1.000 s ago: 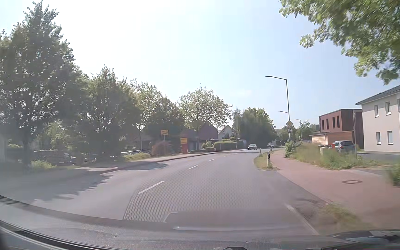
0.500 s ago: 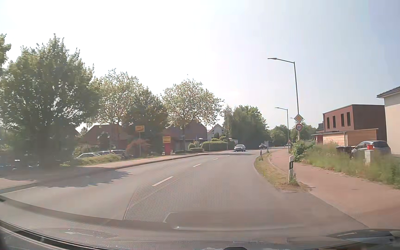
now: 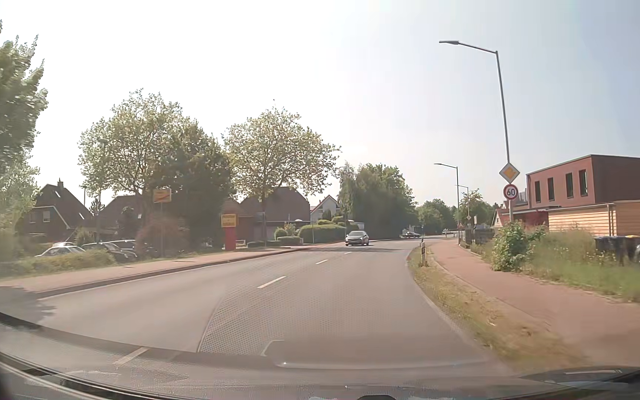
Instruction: Follow the waypoints while adhering to traffic rules and regulations
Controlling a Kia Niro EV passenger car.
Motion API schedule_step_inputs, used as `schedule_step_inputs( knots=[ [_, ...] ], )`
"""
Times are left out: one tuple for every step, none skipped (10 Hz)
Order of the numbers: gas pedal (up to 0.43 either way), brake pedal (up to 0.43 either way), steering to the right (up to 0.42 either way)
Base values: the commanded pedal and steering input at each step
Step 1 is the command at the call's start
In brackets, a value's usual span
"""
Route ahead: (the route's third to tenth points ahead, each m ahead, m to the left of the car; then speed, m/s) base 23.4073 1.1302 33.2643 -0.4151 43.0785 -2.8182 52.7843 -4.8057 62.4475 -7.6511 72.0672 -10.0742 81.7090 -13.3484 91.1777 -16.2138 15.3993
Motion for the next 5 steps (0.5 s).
schedule_step_inputs(
  knots=[
    [0.228,0.0,0.028],
    [0.228,0.0,0.028],
    [0.228,0.0,0.026],
    [0.22,0.0,0.024],
    [0.209,0.0,0.022]
  ],
)
